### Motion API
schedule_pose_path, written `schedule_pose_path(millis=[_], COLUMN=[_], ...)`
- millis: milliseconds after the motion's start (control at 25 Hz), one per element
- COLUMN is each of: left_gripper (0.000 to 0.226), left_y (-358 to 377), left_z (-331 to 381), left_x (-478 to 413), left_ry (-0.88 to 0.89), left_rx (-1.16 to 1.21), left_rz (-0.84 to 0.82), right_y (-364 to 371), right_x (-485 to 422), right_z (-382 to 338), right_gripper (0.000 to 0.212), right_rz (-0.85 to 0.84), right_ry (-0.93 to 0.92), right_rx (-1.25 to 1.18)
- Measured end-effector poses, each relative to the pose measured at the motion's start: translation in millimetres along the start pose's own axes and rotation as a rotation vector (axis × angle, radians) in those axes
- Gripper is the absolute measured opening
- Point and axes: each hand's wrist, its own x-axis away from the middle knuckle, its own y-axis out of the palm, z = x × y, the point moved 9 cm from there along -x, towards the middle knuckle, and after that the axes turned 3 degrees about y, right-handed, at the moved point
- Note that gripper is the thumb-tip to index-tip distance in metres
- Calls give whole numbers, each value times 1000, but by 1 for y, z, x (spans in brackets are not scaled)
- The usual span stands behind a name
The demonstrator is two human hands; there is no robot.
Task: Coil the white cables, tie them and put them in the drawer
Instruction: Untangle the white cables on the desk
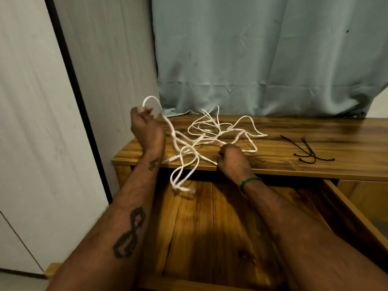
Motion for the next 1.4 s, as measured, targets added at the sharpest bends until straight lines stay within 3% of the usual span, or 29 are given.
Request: schedule_pose_path(millis=[80,200,400,520,640,720,800,880,920,1080,1200,1320,1400], left_gripper=[31,20,23,37,30,20,12,11,14,28,35,34,30], left_y=[-9,-10,23,48,81,91,92,85,79,38,19,7,18], left_z=[-38,-81,-112,-102,-92,-87,-89,-85,-84,-111,-129,-126,-103], left_x=[-6,0,9,40,84,99,96,87,76,33,16,10,18], left_ry=[-175,-330,-352,-119,145,230,306,317,224,-416,-595,-514,-241], left_rx=[-80,-160,-187,-371,-473,-484,-517,-519,-462,-56,177,-44,-380], left_rz=[48,-5,-341,-728,-1095,-1204,-1232,-1169,-1061,-368,-103,-63,-279], right_y=[-1,-17,-70,-63,-41,-21,-19,-41,-51,-64,-67,-63,-52], right_x=[-4,-7,-9,-37,-58,-61,-61,-58,-58,-60,-60,-62,-73], right_z=[13,39,42,53,45,36,36,41,44,54,58,67,65], right_gripper=[18,32,36,37,30,39,44,43,41,38,34,28,33], right_rz=[36,207,587,441,182,65,156,387,468,504,555,539,418], right_ry=[78,257,205,288,342,391,413,406,385,404,403,425,332], right_rx=[-76,-390,-562,-690,-770,-926,-921,-760,-655,-447,-424,-399,-290])
